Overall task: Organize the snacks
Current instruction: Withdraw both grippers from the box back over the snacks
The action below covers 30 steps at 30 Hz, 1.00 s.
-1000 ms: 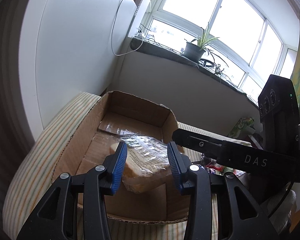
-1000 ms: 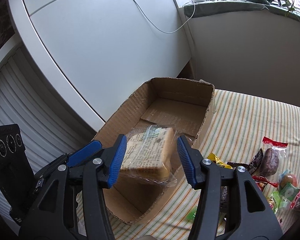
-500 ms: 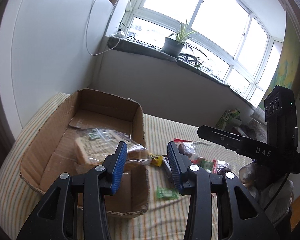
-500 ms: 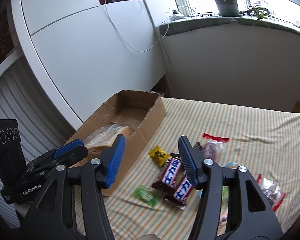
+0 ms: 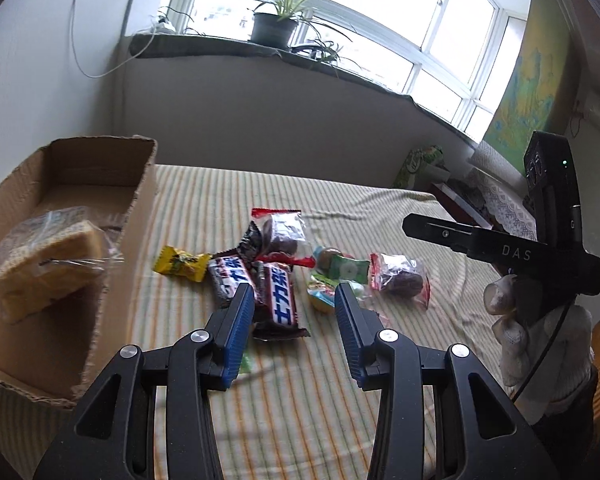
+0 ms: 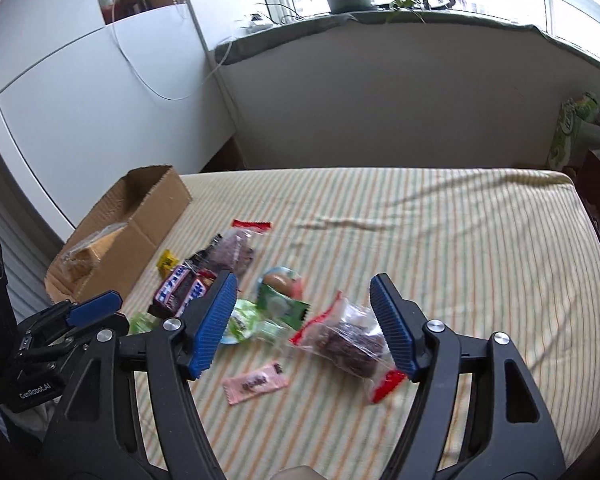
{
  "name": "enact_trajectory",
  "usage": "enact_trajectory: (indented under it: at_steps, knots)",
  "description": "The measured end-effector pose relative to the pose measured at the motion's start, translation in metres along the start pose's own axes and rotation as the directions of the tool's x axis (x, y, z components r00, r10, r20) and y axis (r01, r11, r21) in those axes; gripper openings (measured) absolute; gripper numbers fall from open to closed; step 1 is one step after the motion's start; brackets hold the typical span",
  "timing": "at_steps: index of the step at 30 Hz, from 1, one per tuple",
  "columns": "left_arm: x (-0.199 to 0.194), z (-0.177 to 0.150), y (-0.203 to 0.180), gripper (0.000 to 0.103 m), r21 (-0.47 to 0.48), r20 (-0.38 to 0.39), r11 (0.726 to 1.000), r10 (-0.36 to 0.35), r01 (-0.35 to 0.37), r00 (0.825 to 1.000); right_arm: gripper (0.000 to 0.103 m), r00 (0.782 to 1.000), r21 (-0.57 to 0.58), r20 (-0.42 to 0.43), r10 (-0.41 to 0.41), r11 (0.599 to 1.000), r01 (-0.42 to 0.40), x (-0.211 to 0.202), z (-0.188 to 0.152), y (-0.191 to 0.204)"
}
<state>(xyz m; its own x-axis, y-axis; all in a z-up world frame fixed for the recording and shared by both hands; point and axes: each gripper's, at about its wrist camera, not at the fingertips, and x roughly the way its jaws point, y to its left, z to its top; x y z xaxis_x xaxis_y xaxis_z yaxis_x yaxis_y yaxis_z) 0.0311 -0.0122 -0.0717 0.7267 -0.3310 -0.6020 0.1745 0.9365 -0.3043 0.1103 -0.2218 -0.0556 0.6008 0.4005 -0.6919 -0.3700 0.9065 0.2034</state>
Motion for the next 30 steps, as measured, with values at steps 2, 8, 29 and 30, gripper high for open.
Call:
enact_trajectory:
  at_steps: [2,8,29,30]
  knots:
    - [0.008,-0.002,-0.006,0.039,0.002,-0.02,1.0,-0.016,0.016,1.0,0.072,1.0,-0.002,-0.014,-0.015,1.0,0.015,0.002,-0.007,-0.011]
    - [0.029,-0.006,-0.022,0.039,0.029,-0.071,0.999,-0.029,0.031,0.997,0.072,0.997,-0.041,-0.049,-0.054,0.998,0.052,0.006,-0.022,-0.019]
    - [0.079,-0.005,-0.032,0.039,0.079,-0.18,0.997,0.017,-0.003,0.984,0.072,0.991,-0.14,-0.111,-0.08,0.988,0.064,0.031,-0.035,-0.014]
    - [0.08,-0.006,-0.034,0.039,0.089,-0.185,0.996,0.016,0.001,0.983,0.072,0.99,-0.145,-0.116,-0.079,0.987,0.062,0.032,-0.035,-0.014]
